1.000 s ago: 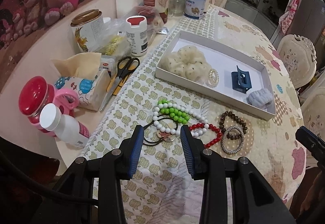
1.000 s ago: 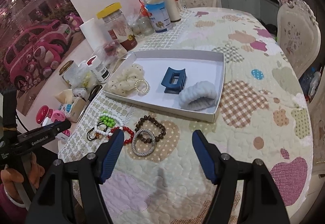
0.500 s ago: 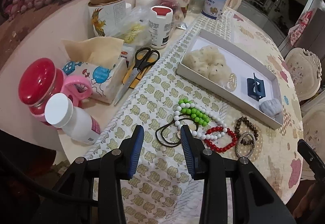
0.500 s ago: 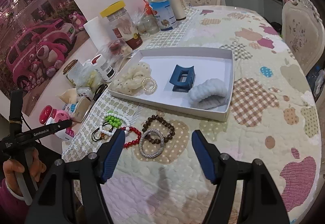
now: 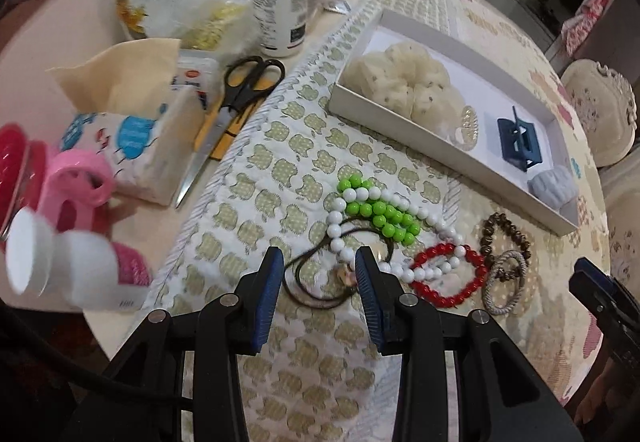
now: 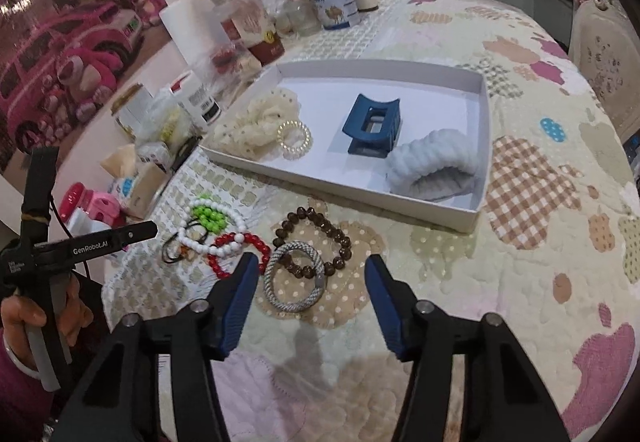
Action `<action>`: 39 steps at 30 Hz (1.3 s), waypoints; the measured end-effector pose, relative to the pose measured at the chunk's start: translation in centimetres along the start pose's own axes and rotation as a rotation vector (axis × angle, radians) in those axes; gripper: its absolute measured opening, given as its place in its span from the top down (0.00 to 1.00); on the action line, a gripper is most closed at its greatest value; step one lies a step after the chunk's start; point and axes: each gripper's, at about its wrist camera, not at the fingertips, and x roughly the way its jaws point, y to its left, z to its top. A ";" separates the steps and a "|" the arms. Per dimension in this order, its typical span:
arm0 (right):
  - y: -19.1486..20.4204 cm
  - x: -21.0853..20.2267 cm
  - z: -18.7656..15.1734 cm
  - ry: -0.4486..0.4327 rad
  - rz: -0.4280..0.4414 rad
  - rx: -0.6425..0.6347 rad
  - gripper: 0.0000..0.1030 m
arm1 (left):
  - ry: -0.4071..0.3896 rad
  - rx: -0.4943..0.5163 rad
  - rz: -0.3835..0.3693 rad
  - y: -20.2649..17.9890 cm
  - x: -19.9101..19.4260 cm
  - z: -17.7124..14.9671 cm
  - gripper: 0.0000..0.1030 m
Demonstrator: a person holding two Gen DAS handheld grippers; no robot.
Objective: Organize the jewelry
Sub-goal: 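Lower the right gripper onto the dark-brown bead bracelet and close it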
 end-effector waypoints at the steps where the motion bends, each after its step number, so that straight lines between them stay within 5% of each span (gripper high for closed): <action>1: 0.0 0.6 0.1 0.010 -0.004 -0.006 0.47 | 0.005 0.006 -0.001 0.0 0.3 0.3 0.67; 17: -0.4 8.8 2.7 0.108 -0.085 -0.093 0.60 | 0.096 0.085 -0.031 -0.3 4.6 2.8 0.67; 19: 0.0 9.2 2.7 0.105 -0.106 -0.134 0.72 | 0.088 0.081 -0.029 -0.3 4.7 3.0 0.70; 21: 0.2 9.2 2.7 0.093 -0.131 -0.158 0.90 | 0.074 0.088 -0.031 -0.5 4.6 2.8 0.86; 39: -1.0 -0.9 3.9 -0.093 0.066 -0.044 0.91 | -0.085 0.103 -0.102 -4.7 -4.7 3.4 0.94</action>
